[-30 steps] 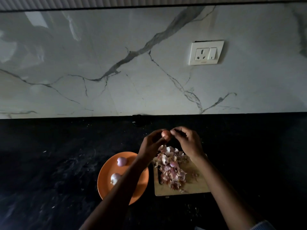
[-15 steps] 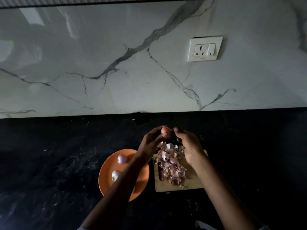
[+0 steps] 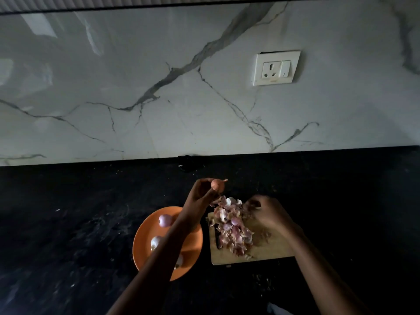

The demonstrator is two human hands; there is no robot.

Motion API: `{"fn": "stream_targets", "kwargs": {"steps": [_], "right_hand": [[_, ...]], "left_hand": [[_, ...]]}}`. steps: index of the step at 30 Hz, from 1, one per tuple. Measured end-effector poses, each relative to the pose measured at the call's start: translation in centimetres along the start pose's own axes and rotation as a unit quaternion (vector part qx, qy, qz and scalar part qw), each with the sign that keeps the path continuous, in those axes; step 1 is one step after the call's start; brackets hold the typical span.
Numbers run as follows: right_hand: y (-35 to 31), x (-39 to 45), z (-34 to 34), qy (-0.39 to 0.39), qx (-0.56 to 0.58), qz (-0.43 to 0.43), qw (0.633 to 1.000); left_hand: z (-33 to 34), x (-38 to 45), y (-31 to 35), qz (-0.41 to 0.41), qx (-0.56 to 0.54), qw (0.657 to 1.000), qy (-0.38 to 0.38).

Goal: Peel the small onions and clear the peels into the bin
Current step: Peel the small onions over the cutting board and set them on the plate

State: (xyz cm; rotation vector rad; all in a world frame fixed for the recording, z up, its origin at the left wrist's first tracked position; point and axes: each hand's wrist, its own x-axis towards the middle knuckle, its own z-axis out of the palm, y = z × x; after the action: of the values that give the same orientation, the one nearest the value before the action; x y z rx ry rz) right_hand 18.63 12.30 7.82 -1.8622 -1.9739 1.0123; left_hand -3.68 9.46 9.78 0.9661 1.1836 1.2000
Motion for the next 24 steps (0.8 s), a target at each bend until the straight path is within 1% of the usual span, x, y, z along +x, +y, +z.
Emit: {"fn": "stream_targets", "kwargs": {"steps": [3,6,8,14,16,17,19,20,22,24], "right_hand": [[-2.3,-0.1,-0.9,0.034,0.067,-0.088,0.993],[-4.7,0.1,-1.6,0.061,0.125,-0.189,0.972],[-5.5,0.6,-1.7,0.067,0.139,-0.218,0.964],[-6.3,1.6,-1.5,0.118,0.188,-0.236,0.946],[-6.5,1.5,-1.6,0.109,0.194,-0.238,0.945],[-6.6,1.4,-1.8,0.091,0.195,-0.241,0.946],[-6.6,1.4,-2.1,0.066,0.195,-0.244,0.947],[-6.5,1.4,-2.2,0.067,0.195,-0.244,0.948],[-6.4,1.5,-2.2,0.089,0.192,-0.238,0.948],[-6.5,1.4,-2.0,0.124,0.178,-0.246,0.945]], "left_hand": [[0.4,0.0,0.1,-0.005,0.0,1.0,-0.011],[0.7,0.1,0.6,-0.012,0.001,1.0,-0.023],[0.9,0.1,1.0,-0.013,0.001,1.0,-0.023],[1.0,-0.3,2.7,-0.011,0.004,0.998,-0.065],[0.8,-0.2,2.6,0.0,0.013,0.997,-0.07],[0.7,-0.2,2.6,0.002,0.011,0.998,-0.065],[0.5,-0.1,2.6,-0.004,-0.005,0.998,-0.056],[0.4,0.0,2.5,-0.011,-0.001,0.999,-0.053],[0.3,0.1,2.6,-0.012,0.024,0.999,-0.046],[0.2,0.1,2.6,0.011,0.045,0.998,-0.049]]}}
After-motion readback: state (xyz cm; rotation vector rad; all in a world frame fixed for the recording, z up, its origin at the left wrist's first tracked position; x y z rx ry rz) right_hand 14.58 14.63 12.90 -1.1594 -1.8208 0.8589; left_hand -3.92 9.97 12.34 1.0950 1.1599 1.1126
